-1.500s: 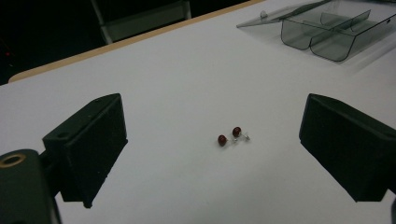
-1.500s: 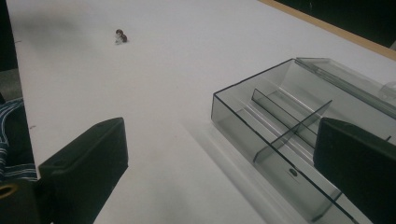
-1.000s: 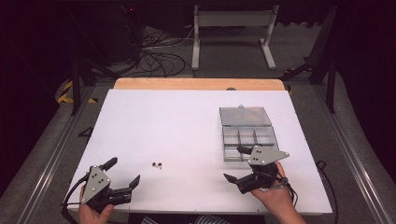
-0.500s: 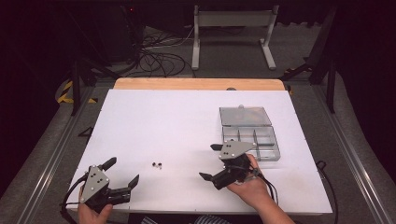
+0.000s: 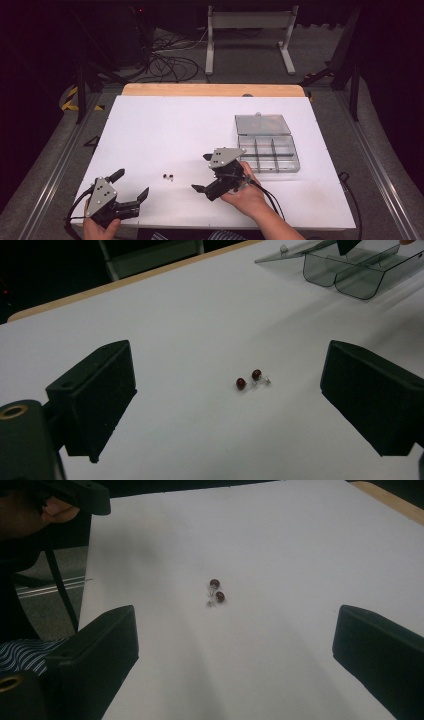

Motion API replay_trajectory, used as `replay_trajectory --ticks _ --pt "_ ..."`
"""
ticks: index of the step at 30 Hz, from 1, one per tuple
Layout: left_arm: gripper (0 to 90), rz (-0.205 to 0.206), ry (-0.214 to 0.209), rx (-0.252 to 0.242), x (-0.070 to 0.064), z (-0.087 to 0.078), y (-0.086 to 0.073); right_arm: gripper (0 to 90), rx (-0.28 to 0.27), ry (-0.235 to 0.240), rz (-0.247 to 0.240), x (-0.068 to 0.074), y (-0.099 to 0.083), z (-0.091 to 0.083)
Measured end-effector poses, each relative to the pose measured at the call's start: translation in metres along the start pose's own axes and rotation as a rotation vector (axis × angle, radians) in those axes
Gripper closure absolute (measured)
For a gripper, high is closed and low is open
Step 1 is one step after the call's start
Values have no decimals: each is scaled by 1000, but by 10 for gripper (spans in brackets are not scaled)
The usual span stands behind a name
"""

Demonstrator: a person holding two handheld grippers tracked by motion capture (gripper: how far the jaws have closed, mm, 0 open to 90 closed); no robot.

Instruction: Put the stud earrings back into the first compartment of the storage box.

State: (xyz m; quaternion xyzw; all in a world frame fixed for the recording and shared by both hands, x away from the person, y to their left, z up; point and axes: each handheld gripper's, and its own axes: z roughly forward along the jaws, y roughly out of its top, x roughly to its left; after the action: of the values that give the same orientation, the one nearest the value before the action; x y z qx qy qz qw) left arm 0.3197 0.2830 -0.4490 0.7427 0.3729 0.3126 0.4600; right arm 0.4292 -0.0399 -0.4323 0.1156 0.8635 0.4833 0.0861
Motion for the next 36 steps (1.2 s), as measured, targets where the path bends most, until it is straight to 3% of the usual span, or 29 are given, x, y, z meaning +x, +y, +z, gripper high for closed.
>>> replay_trajectory --ticks 13,18,25,34,36 --pt "80 -7 0 -1 0 0 0 54 28 57 -2 2 12 43" --pt "80 -9 -1 -1 1 0 0 71 50 87 22 0 12 66" --pt "80 -9 -2 0 1 0 -1 111 71 98 40 -3 9 83" --pt "80 -3 1 3 2 0 -1 301 84 74 49 -5 2 102" --pt "80 -5 -1 4 2 0 -1 371 93 65 31 -6 1 106"
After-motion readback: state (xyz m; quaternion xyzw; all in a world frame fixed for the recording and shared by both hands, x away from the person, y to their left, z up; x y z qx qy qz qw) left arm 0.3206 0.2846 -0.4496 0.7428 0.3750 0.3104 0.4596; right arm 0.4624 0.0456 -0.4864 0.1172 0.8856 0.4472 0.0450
